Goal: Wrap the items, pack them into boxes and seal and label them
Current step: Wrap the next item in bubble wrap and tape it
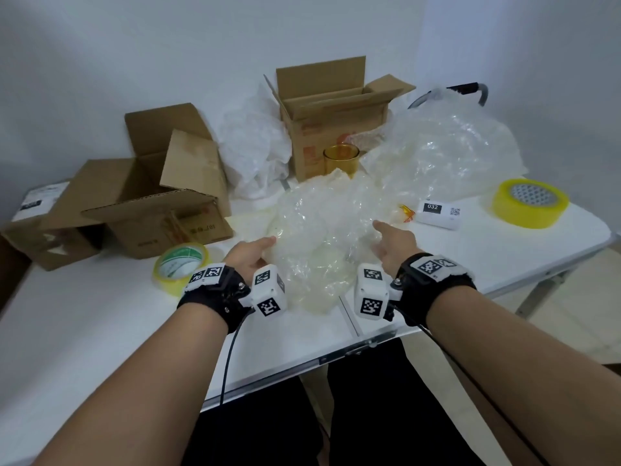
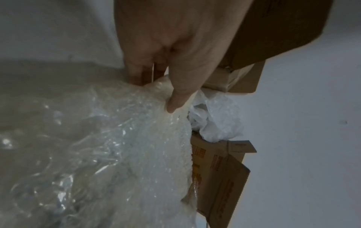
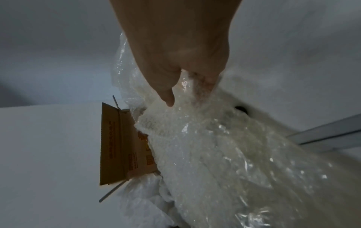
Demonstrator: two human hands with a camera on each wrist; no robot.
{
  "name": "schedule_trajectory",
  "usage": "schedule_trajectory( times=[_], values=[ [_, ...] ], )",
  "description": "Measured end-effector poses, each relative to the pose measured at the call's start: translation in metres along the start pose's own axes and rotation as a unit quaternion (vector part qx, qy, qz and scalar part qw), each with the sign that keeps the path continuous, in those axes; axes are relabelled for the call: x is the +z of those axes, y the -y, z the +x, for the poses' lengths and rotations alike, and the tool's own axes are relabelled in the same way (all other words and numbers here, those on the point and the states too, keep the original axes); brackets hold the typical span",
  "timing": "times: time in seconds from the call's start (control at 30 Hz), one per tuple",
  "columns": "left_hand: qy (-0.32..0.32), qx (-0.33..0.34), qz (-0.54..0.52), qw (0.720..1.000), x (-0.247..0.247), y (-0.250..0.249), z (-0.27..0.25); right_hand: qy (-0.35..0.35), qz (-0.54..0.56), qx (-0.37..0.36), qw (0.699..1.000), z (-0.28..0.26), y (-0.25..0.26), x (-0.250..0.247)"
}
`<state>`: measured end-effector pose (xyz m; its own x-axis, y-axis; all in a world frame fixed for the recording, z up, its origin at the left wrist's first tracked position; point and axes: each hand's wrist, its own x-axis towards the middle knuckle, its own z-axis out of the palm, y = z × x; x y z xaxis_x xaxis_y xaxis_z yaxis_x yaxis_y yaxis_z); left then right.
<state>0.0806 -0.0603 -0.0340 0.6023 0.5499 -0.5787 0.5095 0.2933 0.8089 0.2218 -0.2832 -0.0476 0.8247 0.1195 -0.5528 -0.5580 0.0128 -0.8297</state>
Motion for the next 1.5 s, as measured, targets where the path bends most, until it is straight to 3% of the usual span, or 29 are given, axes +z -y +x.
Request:
schedule_trajectory(
  times=[0.07,0.2,0.33,0.37,0.43,0.47,0.53,0.63,0.73,1.03,1.17,1.27,1.4,1.5],
  values=[
    [0.005,-0.007,0.0,1.0,-0.002,0.005,-0.004,0.061,0.022,-0.004,0.998,-0.007,-0.004,0.002],
    [-0.005,0.005,-0.035,0.999,-0.01,0.009,-0.001,0.115,0.015,-0.015,0.993,-0.016,-0.003,0.015],
    [0.024,0.002,-0.104,0.994,-0.017,0.014,-0.001,0.055,0.022,-0.046,0.997,-0.01,0.005,0.029],
    [0.012,0.023,-0.116,0.993,-0.019,0.015,-0.001,0.036,0.033,-0.072,0.996,-0.012,0.013,0.031],
    [-0.045,0.075,-0.12,0.989,-0.022,0.015,-0.003,0.069,0.085,-0.099,0.989,-0.022,0.024,0.036],
    [-0.08,0.106,-0.098,0.986,-0.023,0.014,-0.005,0.059,0.048,-0.15,0.986,-0.029,0.028,0.039],
    [-0.135,0.192,-0.006,0.972,-0.023,0.008,-0.009,0.043,0.032,-0.171,0.984,-0.029,0.037,0.047],
    [-0.115,0.283,0.131,0.943,-0.017,-0.01,-0.012,0.085,0.05,-0.187,0.977,-0.031,0.048,0.056],
    [-0.048,0.279,0.178,0.943,-0.011,-0.037,-0.009,0.114,0.063,-0.23,0.964,-0.04,0.06,0.062],
    [0.011,0.201,0.117,0.973,-0.009,-0.085,0.013,0.123,0.021,-0.299,0.946,-0.039,0.09,0.047],
    [0.056,0.162,0.05,0.984,-0.002,-0.084,0.012,0.108,0.024,-0.312,0.944,-0.034,0.091,0.039],
    [0.069,0.179,0.013,0.981,-0.003,-0.079,0.012,0.079,0.026,-0.309,0.947,-0.027,0.088,0.035],
    [0.027,0.235,-0.09,0.968,-0.011,-0.072,0.002,-0.015,0.053,-0.296,0.954,-0.017,0.085,0.027],
    [-0.003,0.281,-0.098,0.955,-0.013,-0.07,-0.013,-0.073,0.081,-0.291,0.95,-0.011,0.087,0.025]
  ],
)
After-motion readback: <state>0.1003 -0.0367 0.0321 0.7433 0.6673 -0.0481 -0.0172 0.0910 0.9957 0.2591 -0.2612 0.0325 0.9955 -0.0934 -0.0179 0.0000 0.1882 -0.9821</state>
